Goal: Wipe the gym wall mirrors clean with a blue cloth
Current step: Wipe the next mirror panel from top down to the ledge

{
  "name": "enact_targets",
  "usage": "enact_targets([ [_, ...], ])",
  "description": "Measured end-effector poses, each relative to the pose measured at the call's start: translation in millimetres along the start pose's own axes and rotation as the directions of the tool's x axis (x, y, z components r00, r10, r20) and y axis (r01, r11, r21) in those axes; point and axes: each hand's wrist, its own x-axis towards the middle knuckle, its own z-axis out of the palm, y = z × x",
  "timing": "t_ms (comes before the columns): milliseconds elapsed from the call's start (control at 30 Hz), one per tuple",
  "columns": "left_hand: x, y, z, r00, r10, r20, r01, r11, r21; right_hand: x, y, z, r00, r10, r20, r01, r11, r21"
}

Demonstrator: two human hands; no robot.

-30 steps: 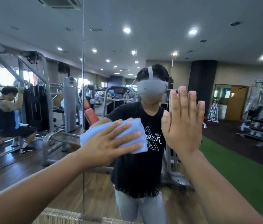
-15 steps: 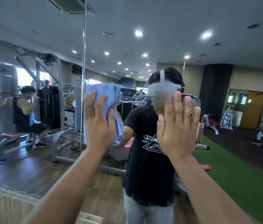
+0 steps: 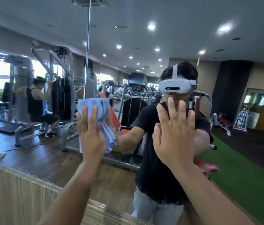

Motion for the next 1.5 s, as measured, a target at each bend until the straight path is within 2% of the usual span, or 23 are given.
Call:
enact_targets([
  [100, -21, 24, 15, 0.998, 0.056, 0.033, -0.056, 0.998, -0.02, -19, -13, 6, 0.999, -0.045, 0.03, 0.045, 0.999, 0.0],
  [167, -48, 28, 19, 0.98, 0.179, 0.087, -0.179, 0.984, -0.011, -29, -20, 11, 0.998, -0.048, 0.042, 0.048, 0.999, 0.0],
  [233, -78, 15, 19, 0.93, 0.333, 0.157, -0.34, 0.94, 0.022, -38, -23, 17, 0.998, -0.043, 0.053, 0.043, 0.999, -0.011],
  [300, -98, -14, 11, 0.883, 0.412, 0.226, -0.437, 0.896, 0.074, -45, -23, 23, 0.998, -0.045, 0.053, 0.046, 0.999, -0.022],
  [400, -96, -52, -12, 0.904, 0.345, 0.254, -0.387, 0.911, 0.141, -48, -21, 31, 0.998, -0.043, 0.038, 0.044, 0.999, -0.024],
  [533, -53, -44, -18, 0.988, 0.062, 0.139, -0.073, 0.995, 0.072, -50, -22, 39, 0.999, -0.044, 0.007, 0.044, 0.997, -0.058],
  [600, -38, -18, -6, 0.997, -0.007, 0.077, 0.005, 1.0, 0.021, -51, -23, 42, 0.999, -0.038, -0.002, 0.038, 0.997, -0.071],
  [667, -38, 9, 7, 0.998, 0.033, 0.062, -0.032, 0.999, -0.006, -52, -22, 43, 0.999, -0.037, -0.009, 0.036, 0.996, -0.085],
  [767, -64, 22, 21, 0.98, 0.177, 0.089, -0.176, 0.984, -0.025, -51, -21, 42, 0.999, -0.039, -0.021, 0.037, 0.996, -0.087],
  [867, -109, -3, 16, 0.897, 0.38, 0.227, -0.391, 0.92, 0.007, -50, -22, 40, 0.999, -0.037, -0.038, 0.034, 0.995, -0.09],
  [933, -125, -39, 1, 0.841, 0.441, 0.314, -0.485, 0.871, 0.074, -50, -21, 39, 0.998, -0.038, -0.049, 0.033, 0.995, -0.09],
  [1000, -119, -67, -15, 0.85, 0.413, 0.329, -0.468, 0.877, 0.109, -50, -22, 39, 0.998, -0.034, -0.057, 0.028, 0.995, -0.099],
  [1067, -98, -77, -24, 0.9, 0.34, 0.272, -0.382, 0.917, 0.114, -50, -23, 40, 0.998, -0.03, -0.056, 0.023, 0.993, -0.119],
  [1167, -63, -56, -18, 0.965, 0.2, 0.172, -0.214, 0.975, 0.065, -51, -24, 42, 0.999, -0.025, -0.049, 0.018, 0.991, -0.134],
  [1267, -53, -16, 0, 0.988, 0.096, 0.121, -0.096, 0.995, -0.007, -51, -23, 43, 0.999, -0.028, -0.047, 0.021, 0.99, -0.14],
  [1400, -90, 13, 18, 0.948, 0.275, 0.159, -0.268, 0.961, -0.063, -51, -21, 44, 0.999, -0.034, -0.043, 0.027, 0.989, -0.142],
  [1500, -130, -14, 12, 0.886, 0.385, 0.258, -0.389, 0.92, -0.036, -50, -21, 44, 0.998, -0.044, -0.041, 0.037, 0.987, -0.154],
])
